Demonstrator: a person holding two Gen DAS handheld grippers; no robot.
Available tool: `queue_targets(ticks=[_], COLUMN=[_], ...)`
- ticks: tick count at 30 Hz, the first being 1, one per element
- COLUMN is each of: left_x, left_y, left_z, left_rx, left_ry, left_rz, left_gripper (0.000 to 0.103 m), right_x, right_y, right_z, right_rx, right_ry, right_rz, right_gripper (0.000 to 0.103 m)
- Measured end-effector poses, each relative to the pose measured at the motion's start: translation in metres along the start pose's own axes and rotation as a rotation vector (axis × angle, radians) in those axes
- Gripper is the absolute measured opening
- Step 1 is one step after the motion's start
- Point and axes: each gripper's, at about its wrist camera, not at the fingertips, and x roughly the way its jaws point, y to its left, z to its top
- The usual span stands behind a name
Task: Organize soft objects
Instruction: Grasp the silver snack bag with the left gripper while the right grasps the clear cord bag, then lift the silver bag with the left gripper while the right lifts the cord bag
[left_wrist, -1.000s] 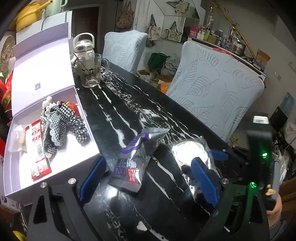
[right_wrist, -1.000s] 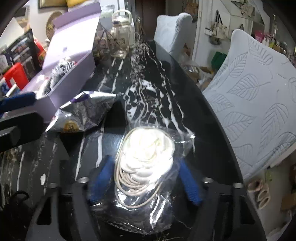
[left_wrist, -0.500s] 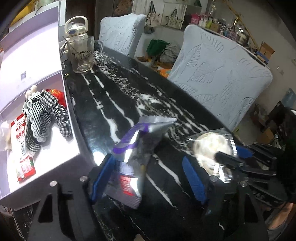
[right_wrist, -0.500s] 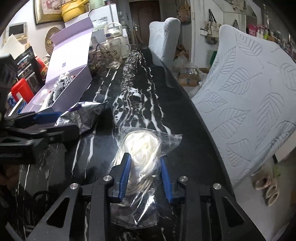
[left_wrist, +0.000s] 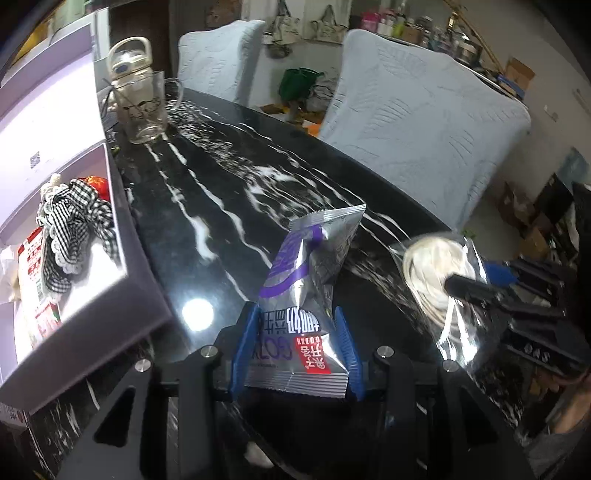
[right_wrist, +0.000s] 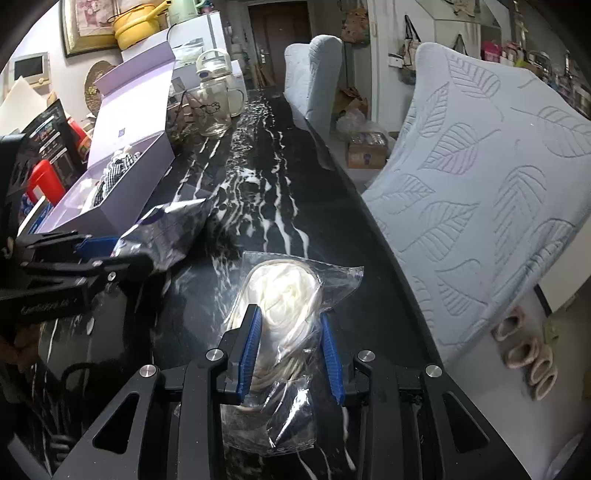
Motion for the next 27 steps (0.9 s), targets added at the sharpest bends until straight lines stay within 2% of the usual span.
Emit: queue_targets(ticks=[8, 12, 13, 14, 15, 17, 22, 27], left_x=[-0.015, -0.014, -0.008, -0.003, 0.003, 0.004, 0.008, 0.012], left_y=[-0.028, -0.038, -0.041, -0.041, -0.041, -0.043, -0.041, -0.04], left_z=[-0.024, -0.026, -0.026, -0.026, -0.026, -0.024, -0.02, -0.014], left_rx=[0.037, 0.069, 0.084, 0.088, 0.087, 0.099, 0.077, 0.06], left_ry=[0.043, 0.042, 0.065, 0.09, 0.121, 0.092, 0.081, 0.072], left_rz=[-0.062, -0.034, -0.021, -0.015, -0.013, 0.005, -0.008, -0.026], left_gripper=[0.042, 0.044, 0.045, 0.047, 0.05, 0.051, 0.052, 0.052], right_x=[-0.017, -0.024, -0.025, -0.024, -0.022, -0.018, -0.015, -0.01], right_y=[-0.004, -0.005, -0.006, -0.007, -0.009, -0.012, -0.011, -0.002], right_z=[-0.017, -0.025, -0.026, -0.026, -0.027, -0.029, -0.03, -0.028], right_rx=[-0.019, -0.036, -0.029, -0.022, -0.003, 0.033, 0.062, 0.043], right_ry=[0.005, 0.009, 0.006, 0.01, 0.023, 0.032, 0.037, 0.049], right_rz=[-0.02, -0.026, -0.03, -0.035, -0.05, -0.053, -0.032, -0.039], right_gripper=[0.032, 0.034, 0.037, 0.05, 0.07, 0.083, 0.086, 0.097])
